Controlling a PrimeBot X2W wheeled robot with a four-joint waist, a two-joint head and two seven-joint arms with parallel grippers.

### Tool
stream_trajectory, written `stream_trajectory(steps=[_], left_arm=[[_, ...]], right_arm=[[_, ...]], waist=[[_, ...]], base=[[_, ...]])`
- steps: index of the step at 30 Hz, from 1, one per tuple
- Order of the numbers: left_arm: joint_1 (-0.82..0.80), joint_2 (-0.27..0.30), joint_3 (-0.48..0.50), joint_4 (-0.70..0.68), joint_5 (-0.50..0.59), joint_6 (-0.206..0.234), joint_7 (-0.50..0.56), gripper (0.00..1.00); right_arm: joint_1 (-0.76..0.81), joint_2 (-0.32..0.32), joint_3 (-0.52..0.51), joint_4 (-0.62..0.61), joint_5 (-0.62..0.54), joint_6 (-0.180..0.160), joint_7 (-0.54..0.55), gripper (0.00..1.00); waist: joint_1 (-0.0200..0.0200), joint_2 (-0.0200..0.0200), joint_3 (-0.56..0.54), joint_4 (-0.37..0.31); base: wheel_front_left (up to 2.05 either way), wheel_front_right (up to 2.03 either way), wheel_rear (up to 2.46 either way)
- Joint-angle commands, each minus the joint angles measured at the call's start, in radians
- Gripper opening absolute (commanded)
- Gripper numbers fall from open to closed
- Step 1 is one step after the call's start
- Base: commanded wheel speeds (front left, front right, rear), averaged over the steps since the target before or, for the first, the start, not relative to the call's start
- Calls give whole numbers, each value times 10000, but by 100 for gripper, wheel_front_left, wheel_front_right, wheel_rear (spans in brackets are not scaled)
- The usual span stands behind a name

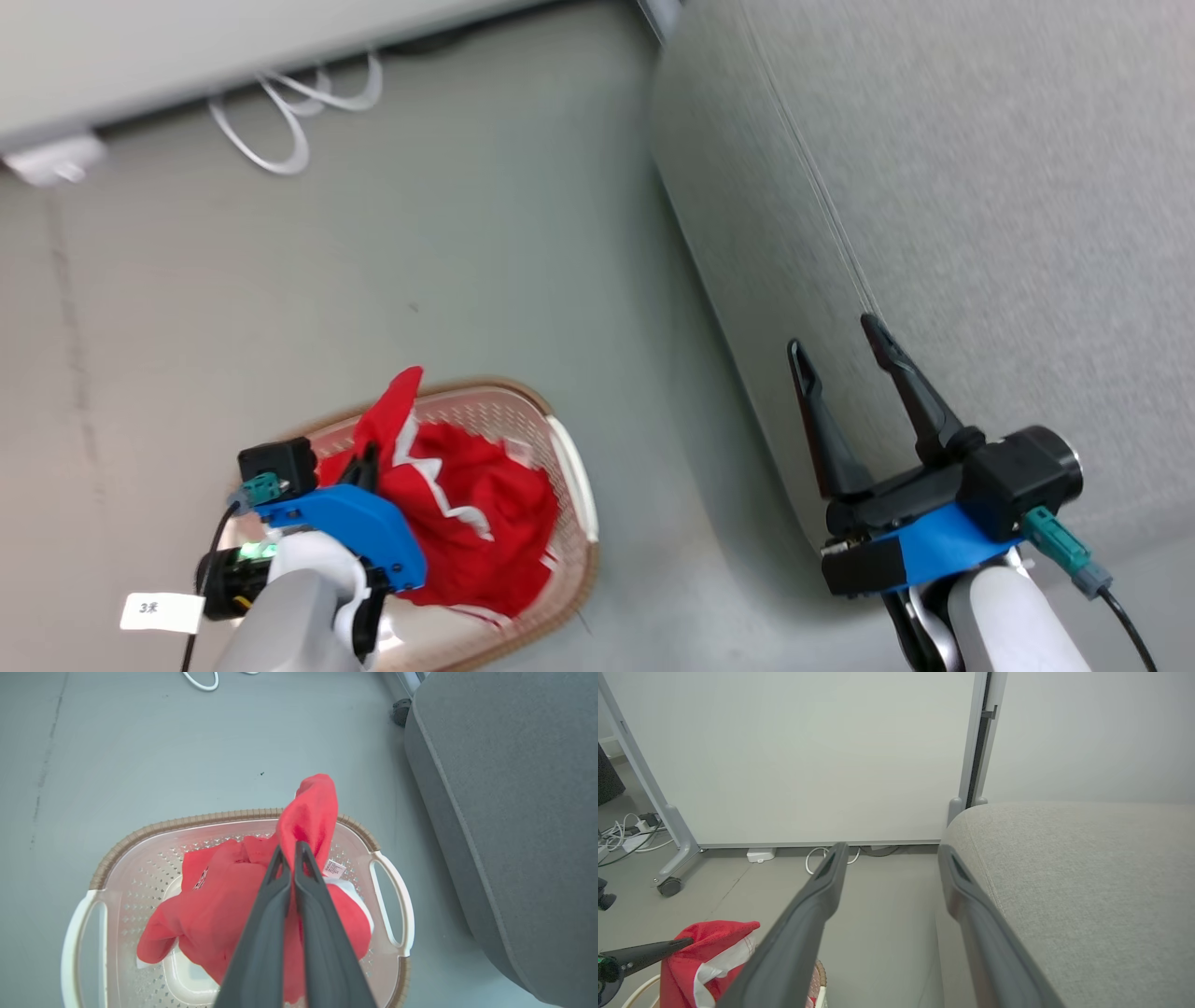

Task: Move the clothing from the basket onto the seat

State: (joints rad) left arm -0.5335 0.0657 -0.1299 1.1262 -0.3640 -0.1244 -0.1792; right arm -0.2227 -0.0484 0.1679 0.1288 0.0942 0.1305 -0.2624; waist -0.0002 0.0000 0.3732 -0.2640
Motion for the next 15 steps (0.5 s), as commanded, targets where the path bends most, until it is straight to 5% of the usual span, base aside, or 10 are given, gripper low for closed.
stream_trajectory(steps=[1,8,15], left_arm=[[195,-87,-261,-307,-340,-75,-22,0],[722,-150,-1896,-2124,-1958,-82,167,0],[563,-142,-3152,-3662,-2407,-83,359,0]], right_arm=[[251,-38,-33,93,-109,5,-38,100],[665,-35,-116,307,-254,5,-38,100],[1050,-34,-143,491,-314,5,-38,100]], waist=[[2,0,-1342,1048],[2,0,-2212,1649],[2,0,-2864,2155]], base=[[0,0,0],[0,0,0],[0,0,0]])
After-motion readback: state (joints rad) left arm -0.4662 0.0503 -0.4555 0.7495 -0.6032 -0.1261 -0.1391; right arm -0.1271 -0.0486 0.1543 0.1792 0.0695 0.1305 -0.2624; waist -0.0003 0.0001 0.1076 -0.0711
